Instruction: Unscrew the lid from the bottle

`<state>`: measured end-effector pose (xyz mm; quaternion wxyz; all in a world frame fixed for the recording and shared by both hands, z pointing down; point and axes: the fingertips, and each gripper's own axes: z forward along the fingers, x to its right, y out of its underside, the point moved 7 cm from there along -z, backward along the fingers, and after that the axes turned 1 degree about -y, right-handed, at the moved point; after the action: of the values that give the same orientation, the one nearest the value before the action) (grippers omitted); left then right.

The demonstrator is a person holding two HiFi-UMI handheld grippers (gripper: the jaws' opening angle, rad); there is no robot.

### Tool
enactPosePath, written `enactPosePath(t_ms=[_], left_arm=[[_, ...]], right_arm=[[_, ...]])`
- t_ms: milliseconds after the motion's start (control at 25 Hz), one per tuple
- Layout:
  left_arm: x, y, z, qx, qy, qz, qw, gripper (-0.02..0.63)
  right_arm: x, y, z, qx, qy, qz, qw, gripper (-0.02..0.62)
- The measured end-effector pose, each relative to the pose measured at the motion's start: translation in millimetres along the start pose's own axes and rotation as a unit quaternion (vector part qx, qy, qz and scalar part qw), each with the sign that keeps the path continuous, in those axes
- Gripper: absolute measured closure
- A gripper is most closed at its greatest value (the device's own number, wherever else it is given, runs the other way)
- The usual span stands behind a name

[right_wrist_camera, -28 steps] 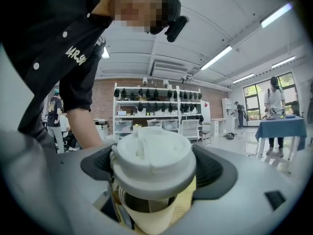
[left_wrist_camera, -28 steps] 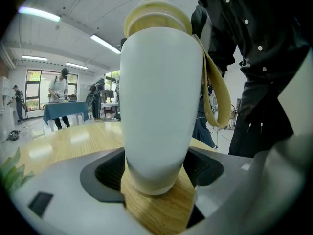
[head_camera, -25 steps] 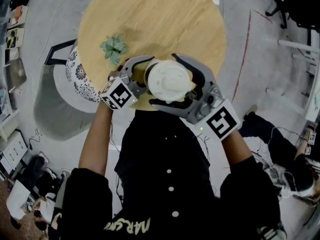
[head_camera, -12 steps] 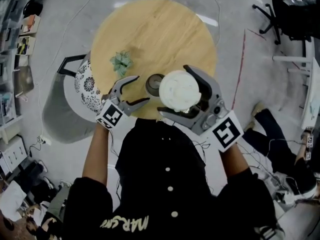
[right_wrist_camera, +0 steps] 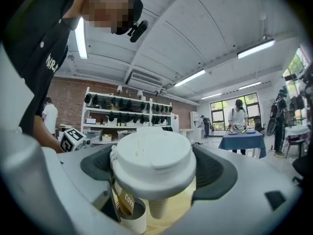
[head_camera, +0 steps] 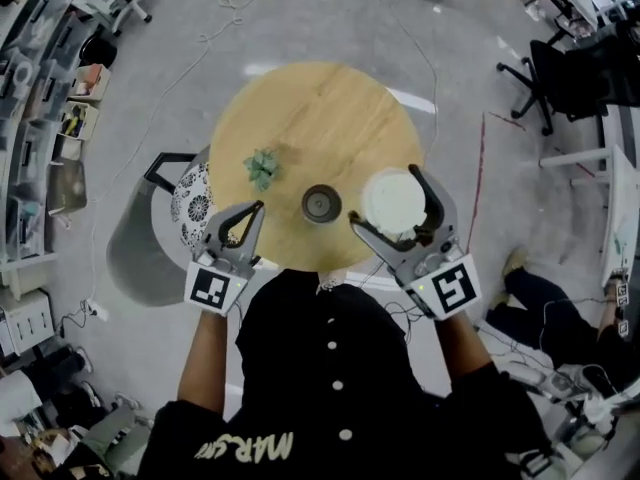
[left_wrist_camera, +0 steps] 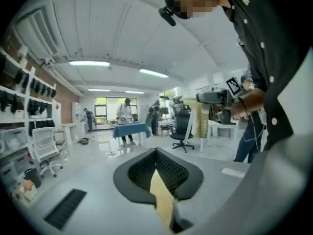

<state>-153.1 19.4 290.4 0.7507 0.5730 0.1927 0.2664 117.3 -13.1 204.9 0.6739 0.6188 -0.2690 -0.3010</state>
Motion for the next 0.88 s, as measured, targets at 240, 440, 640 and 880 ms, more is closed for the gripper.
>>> enactPosePath(t_ms=[240,440,640,880], left_arm=[[-8,-74,-38,0.037,-0.100,-0.051,0.9930,0.601],[-8,-119,-60,0.059,-0.144,-0.038,0.9871,0.601],[-6,-120,-77,0.075,-0.180,-0.023,0.9804,0.601],[2,-120,-79,0.070,-0.180,-0.014,0.9811,0.602]], right_arm=[[13,-17,-22,0.015,0.060,0.007,0.998,0.118],[24,-35,-40,0.029,0.097,0.008,0.995,0.118],[19,-39,-56,0.045,0.116,-0.001,0.992,0.118],[12,-45,-68,0.050,0.127,-0.016,0.991,0.118]])
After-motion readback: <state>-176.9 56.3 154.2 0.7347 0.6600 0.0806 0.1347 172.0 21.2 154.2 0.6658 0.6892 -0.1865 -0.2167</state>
